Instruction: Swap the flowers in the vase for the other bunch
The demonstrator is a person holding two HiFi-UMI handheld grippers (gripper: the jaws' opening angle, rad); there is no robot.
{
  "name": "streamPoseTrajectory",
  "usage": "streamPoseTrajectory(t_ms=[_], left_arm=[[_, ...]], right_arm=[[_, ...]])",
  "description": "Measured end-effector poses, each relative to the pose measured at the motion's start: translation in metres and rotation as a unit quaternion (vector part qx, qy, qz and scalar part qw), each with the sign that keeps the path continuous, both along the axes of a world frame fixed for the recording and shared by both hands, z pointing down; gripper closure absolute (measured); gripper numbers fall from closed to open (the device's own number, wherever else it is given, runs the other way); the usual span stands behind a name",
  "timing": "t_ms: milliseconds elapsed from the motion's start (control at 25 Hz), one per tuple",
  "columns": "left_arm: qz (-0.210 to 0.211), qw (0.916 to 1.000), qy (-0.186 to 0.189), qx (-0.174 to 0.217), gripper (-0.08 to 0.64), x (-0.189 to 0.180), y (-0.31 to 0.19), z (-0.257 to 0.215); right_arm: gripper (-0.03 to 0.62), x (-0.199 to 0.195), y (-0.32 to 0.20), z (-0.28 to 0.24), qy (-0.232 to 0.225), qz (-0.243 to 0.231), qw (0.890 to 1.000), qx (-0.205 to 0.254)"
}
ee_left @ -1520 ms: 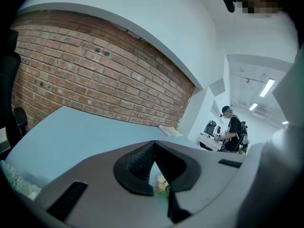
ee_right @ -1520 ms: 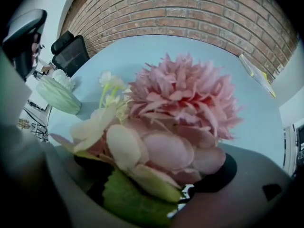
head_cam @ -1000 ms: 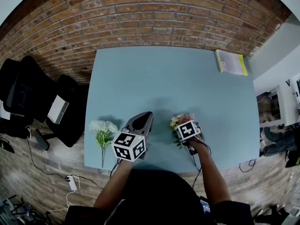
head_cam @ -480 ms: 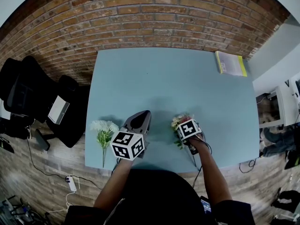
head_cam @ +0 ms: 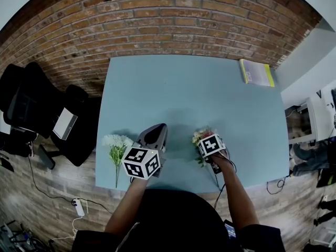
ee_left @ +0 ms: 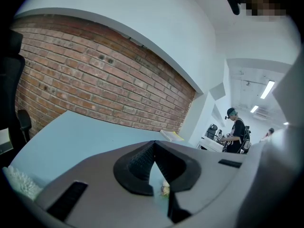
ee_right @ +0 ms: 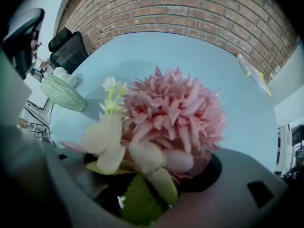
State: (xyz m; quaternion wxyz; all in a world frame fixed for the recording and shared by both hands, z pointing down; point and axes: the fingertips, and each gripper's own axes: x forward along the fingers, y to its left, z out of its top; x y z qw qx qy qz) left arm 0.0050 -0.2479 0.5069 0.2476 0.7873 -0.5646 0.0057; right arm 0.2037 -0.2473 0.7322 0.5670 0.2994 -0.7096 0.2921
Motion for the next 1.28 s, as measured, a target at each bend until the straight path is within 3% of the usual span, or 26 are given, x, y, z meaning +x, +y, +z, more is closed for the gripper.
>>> streamPoseTrajectory(t_ms=[600, 1280], left_arm=[[0.009, 0.9999, 0.002, 0.014, 0.552, -0.005, 0.017, -0.011], [0.017, 0.9994, -0.008, 0.029, 0.552, -0.017, 0.043, -0.026]], right_arm=[[0.250, -0.005, 0.009, -0.019, -0.004, 0.007, 1.000, 0.024], [0.252, -0.039, -0.001, -0.080, -0.089, 0.060, 0.989, 0.104]])
